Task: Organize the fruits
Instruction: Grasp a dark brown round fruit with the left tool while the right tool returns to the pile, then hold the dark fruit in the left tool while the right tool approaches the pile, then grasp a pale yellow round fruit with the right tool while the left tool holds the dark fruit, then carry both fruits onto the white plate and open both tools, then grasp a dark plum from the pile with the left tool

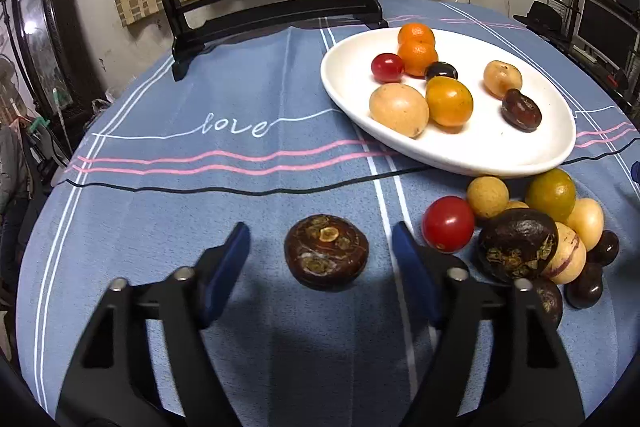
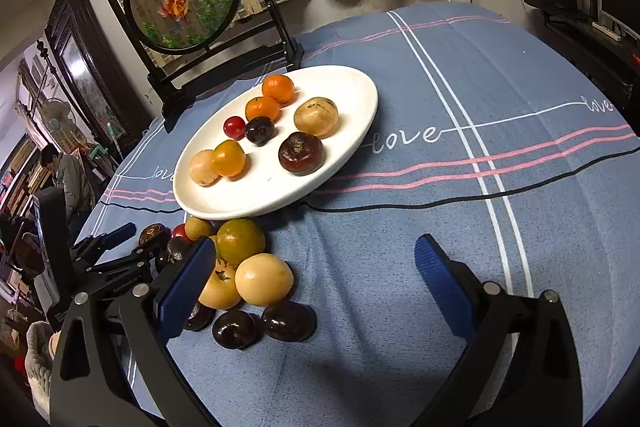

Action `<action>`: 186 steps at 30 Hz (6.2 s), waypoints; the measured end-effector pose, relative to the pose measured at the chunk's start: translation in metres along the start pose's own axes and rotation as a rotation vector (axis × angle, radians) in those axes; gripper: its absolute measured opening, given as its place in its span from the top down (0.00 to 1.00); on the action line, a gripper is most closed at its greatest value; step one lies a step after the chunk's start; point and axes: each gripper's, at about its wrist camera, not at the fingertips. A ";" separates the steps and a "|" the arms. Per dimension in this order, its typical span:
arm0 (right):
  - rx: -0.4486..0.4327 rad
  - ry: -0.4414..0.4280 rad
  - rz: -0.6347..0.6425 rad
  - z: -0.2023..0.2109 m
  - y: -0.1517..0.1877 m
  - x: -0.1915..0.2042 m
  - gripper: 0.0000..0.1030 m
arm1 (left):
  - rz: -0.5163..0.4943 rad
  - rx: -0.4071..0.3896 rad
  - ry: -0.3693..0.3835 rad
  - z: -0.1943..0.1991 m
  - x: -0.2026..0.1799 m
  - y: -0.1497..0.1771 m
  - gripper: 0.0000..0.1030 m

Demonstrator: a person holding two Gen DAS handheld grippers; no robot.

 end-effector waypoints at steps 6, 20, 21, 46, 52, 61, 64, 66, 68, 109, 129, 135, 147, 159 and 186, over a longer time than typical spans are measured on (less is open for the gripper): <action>0.004 0.002 0.006 -0.001 0.001 0.001 0.03 | 0.011 0.026 0.035 -0.005 0.001 0.001 0.58; 0.022 -0.038 0.050 -0.002 0.005 0.010 0.03 | 0.132 0.011 0.040 -0.001 0.026 0.002 0.58; 0.027 -0.038 0.052 -0.003 0.006 0.010 0.03 | 0.127 0.015 0.043 -0.002 0.025 0.002 0.58; 0.028 0.131 0.313 -0.033 0.024 0.022 0.30 | -0.021 -0.012 0.091 0.005 -0.003 0.005 0.59; 0.090 0.086 0.294 -0.041 0.024 0.021 0.56 | 0.040 0.011 0.139 -0.003 0.009 0.008 0.59; 0.110 0.043 0.294 -0.041 0.028 0.025 0.74 | 0.059 0.011 0.157 -0.006 0.011 0.007 0.58; 0.096 0.041 0.265 -0.043 0.022 0.025 0.72 | 0.055 0.012 0.151 -0.006 0.010 0.007 0.58; 0.088 0.037 0.253 -0.047 0.016 0.026 0.70 | 0.054 0.014 0.149 -0.006 0.010 0.007 0.58; 0.094 0.050 0.252 -0.055 0.013 0.028 0.65 | 0.058 0.015 0.153 -0.007 0.011 0.007 0.58; 0.199 -0.224 -0.091 -0.041 -0.008 -0.014 0.65 | 0.251 0.018 0.332 -0.010 0.039 0.010 0.59; 0.136 -0.209 -0.041 -0.079 -0.068 0.033 0.65 | 0.144 -0.067 0.386 -0.020 -0.020 -0.097 0.58; 0.132 -0.176 0.025 -0.097 -0.080 0.043 0.59 | 0.023 -0.026 0.384 -0.030 -0.049 -0.093 0.43; 0.043 -0.235 -0.051 -0.033 -0.071 0.023 0.10 | 0.125 -0.098 0.281 -0.001 -0.007 -0.071 0.20; 0.028 -0.190 -0.373 0.002 -0.030 -0.065 0.02 | 0.244 -0.024 0.181 0.023 0.029 0.016 0.11; 0.103 -0.227 -0.385 -0.005 -0.026 -0.061 0.02 | -0.051 -0.010 0.073 0.012 -0.014 0.009 0.09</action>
Point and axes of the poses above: each gripper's, at about its wrist camera, not at the fingertips, and z roughly against the way its jaws point, x to its left, y to its underside, and after that the axes turned 13 degrees about -z, right-handed
